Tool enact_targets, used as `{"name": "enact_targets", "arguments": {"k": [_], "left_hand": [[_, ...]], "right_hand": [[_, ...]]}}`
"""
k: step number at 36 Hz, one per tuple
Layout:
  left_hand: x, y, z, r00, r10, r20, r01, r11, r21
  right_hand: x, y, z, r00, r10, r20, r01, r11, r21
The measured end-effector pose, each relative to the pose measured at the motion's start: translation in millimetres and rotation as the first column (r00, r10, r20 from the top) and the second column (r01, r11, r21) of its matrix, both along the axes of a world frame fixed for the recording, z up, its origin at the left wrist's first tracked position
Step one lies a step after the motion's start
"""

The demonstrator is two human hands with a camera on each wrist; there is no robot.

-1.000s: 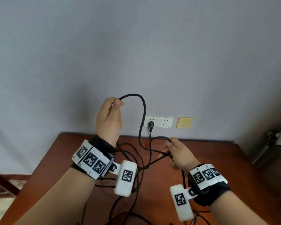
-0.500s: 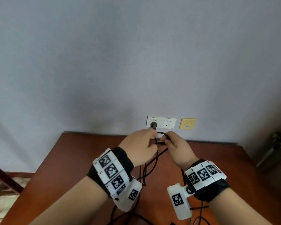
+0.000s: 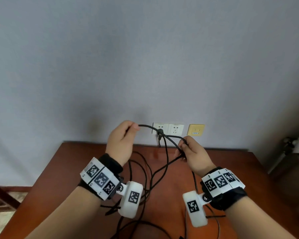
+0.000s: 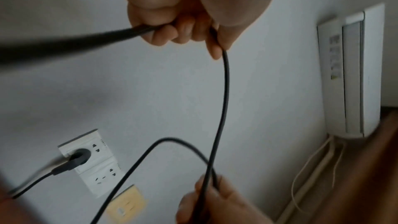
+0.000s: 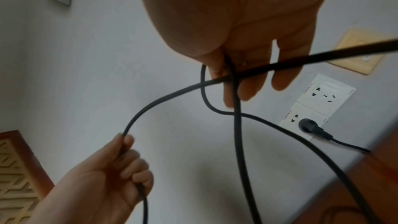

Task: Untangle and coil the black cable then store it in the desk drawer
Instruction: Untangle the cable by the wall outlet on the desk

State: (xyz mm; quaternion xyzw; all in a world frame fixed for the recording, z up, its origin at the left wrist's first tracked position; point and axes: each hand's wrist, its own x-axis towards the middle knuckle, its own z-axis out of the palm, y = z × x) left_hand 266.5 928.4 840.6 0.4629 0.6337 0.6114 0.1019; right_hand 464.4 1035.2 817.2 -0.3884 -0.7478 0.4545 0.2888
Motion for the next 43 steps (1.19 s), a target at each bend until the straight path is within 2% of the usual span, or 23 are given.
{"name": "enact_targets", "arguments": {"k": [3, 5, 7, 8, 11, 13, 15, 17, 19, 21, 23, 24, 26, 30, 39, 41, 43], "left_hand": [[-11.7, -1.0, 0.1, 0.972, 0.065, 0.228, -0.103, 0.982, 0.158], [-20.5, -1.6, 2.8, 0.905, 0.078, 0.419, -0.199, 0.947, 0.254], [-29.8, -4.0, 5.8, 0.865, 0.071, 0.496, -0.237, 0.930, 0.281], [-34.3, -4.9, 5.8, 0.871, 0.105, 0.479, -0.250, 0.936, 0.250], [-45.2, -7.2, 2.4, 0.918, 0.252, 0.305, -0.288, 0.955, 0.077], [-47.5, -8.2, -0.6, 0.937, 0.281, 0.207, -0.280, 0.959, -0.036], [-40.7, -9.4, 1.5, 0.961, 0.256, 0.100, -0.250, 0.966, -0.072], [-25.2, -9.6, 9.4, 0.988, 0.155, -0.023, -0.156, 0.986, -0.057], [-5.4, -9.2, 15.0, 0.982, -0.042, -0.182, 0.019, 0.992, -0.128], [15.6, -5.1, 14.8, 0.905, -0.276, -0.324, 0.166, 0.930, -0.328], [31.7, 1.8, 7.4, 0.834, -0.391, -0.390, 0.176, 0.858, -0.482], [37.0, 5.0, 3.7, 0.829, -0.396, -0.395, 0.158, 0.844, -0.513], [43.1, 9.0, -1.4, 0.863, -0.355, -0.360, 0.136, 0.849, -0.510], [47.3, 12.4, -10.3, 0.892, -0.352, -0.284, 0.152, 0.825, -0.544], [34.1, 13.5, -16.9, 0.901, -0.306, -0.307, 0.057, 0.785, -0.616], [31.0, 12.8, -15.2, 0.895, -0.336, -0.292, 0.121, 0.815, -0.567], [27.4, 8.8, -9.0, 0.925, -0.293, -0.243, 0.169, 0.888, -0.428]], "right_hand": [[2.9, 7.7, -7.4, 0.999, -0.033, 0.019, 0.033, 0.999, -0.001], [3.7, 11.7, -12.6, 0.997, -0.052, 0.053, 0.052, 0.999, -0.008], [3.9, 13.7, -15.1, 0.995, -0.068, 0.073, 0.071, 0.997, -0.032], [4.0, 14.1, -15.4, 0.994, -0.075, 0.075, 0.078, 0.996, -0.040], [2.5, 11.7, -10.5, 0.995, -0.074, 0.071, 0.074, 0.997, -0.001], [-0.5, 9.5, -5.8, 0.995, -0.068, 0.073, 0.064, 0.997, 0.050], [-5.4, 7.0, -1.9, 0.998, -0.044, 0.050, 0.040, 0.997, 0.069], [-11.4, 3.6, 0.7, 0.999, -0.014, 0.051, 0.011, 0.998, 0.069], [-17.8, -1.2, 1.4, 0.998, 0.023, 0.063, -0.026, 0.998, 0.058], [-22.0, -6.0, 2.5, 0.996, 0.069, 0.052, -0.071, 0.996, 0.052], [-23.7, -8.8, 2.6, 0.993, 0.094, 0.070, -0.099, 0.992, 0.081], [-23.3, -9.3, 2.7, 0.991, 0.097, 0.094, -0.107, 0.989, 0.100], [-20.9, -9.3, 1.9, 0.990, 0.102, 0.101, -0.113, 0.988, 0.106], [-13.8, -10.3, 2.2, 0.995, 0.098, -0.005, -0.098, 0.994, 0.049], [-11.4, -8.6, 2.5, 0.992, 0.072, -0.100, -0.075, 0.997, -0.028], [-11.3, -8.6, 3.2, 0.994, 0.063, -0.088, -0.064, 0.998, -0.015], [-10.2, -6.0, 2.7, 0.996, 0.022, -0.084, -0.024, 0.999, -0.024]]}}
